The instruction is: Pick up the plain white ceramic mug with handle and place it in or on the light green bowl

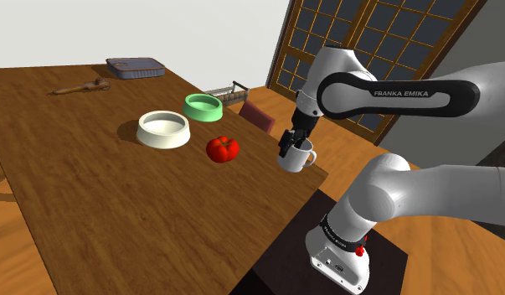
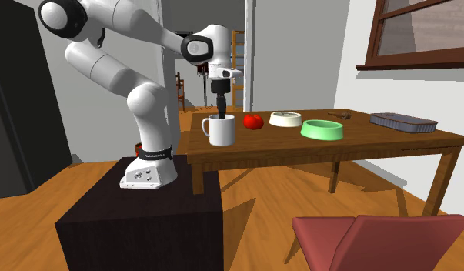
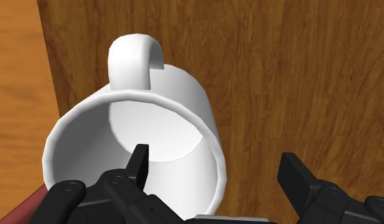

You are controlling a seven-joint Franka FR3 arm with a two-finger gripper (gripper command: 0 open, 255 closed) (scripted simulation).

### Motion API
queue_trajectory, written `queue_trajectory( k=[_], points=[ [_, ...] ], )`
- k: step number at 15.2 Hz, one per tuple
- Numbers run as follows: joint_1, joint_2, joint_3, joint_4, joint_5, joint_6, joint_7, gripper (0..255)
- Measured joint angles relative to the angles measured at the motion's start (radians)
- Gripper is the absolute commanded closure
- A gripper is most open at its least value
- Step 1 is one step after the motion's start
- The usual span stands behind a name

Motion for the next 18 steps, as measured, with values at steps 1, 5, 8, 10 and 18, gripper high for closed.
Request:
queue_trajectory(
  k=[1,5,8,10,18],
  points=[
    [0.0,0.0,0.0,0.0,0.0,0.001,0.0,0],
    [0.0,0.0,0.0,-0.001,0.0,0.001,0.0,255],
    [0.0,0.0,0.0,0.0,0.0,0.001,0.0,255],
    [0.0,0.0,0.0,0.0,0.0,0.001,0.0,255],
    [0.0,-0.015,0.0,0.047,0.001,-0.062,-0.001,255]
  ],
)
